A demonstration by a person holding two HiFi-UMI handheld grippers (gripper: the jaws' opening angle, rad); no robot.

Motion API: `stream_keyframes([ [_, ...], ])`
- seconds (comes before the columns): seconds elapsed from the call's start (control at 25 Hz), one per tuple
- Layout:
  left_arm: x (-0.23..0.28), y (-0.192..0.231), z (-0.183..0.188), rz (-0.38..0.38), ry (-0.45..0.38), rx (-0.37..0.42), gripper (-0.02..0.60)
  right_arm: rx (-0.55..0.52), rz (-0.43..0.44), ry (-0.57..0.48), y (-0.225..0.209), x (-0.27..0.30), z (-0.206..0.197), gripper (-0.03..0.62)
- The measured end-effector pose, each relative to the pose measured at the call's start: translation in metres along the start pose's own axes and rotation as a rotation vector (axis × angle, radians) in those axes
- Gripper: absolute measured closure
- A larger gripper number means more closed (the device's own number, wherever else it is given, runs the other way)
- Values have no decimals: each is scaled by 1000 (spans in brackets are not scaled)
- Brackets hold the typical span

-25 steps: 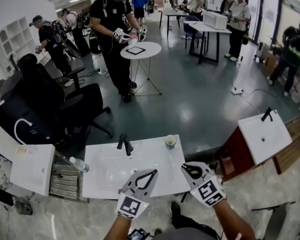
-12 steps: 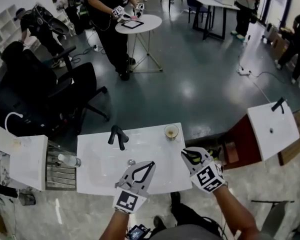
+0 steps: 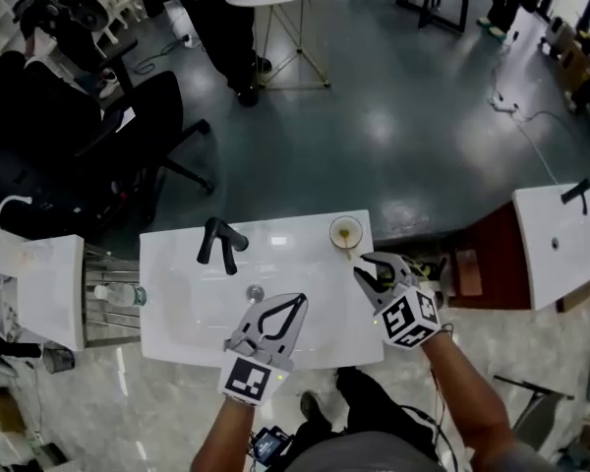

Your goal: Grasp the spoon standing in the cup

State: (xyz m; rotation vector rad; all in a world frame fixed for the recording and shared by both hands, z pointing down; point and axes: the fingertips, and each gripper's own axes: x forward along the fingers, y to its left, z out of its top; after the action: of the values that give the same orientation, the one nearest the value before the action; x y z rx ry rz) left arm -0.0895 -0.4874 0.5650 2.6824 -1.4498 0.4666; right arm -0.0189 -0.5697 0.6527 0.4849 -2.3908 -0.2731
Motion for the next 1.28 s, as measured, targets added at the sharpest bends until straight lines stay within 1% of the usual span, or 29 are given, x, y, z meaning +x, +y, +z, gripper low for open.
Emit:
stream_keyframes([
  [0.2, 13, 0, -10, 15, 18, -33, 580, -88, 38, -12, -2, 22, -10, 464],
  [0.44, 18, -1, -23, 45, 62, -86, 580, -138, 83, -17, 3, 40, -17, 465],
  [0.48, 19, 0, -22, 48, 62, -91, 580, -145, 82, -14, 0, 40, -17, 475],
  [0.6, 25, 8, -13, 47, 38, -78, 580, -158, 47, -15, -12, 41, -12, 530],
  [0.72, 20, 15, -19, 48, 29, -48, 580, -159, 16, -24, -12, 48, -11, 555],
  [0.84, 10, 19, -36, 54, 37, -43, 580, -144, 1, -32, -4, 57, -11, 559],
  [0.92, 6, 21, -38, 55, 36, -38, 580, -139, -14, -36, -3, 58, -8, 560],
  [1.16, -12, 19, -22, 59, 18, -20, 580, -118, -65, -51, -7, 37, 14, 560],
  [1.28, -23, 18, -12, 63, 7, -7, 580, -128, -89, -60, -9, 25, 25, 560],
])
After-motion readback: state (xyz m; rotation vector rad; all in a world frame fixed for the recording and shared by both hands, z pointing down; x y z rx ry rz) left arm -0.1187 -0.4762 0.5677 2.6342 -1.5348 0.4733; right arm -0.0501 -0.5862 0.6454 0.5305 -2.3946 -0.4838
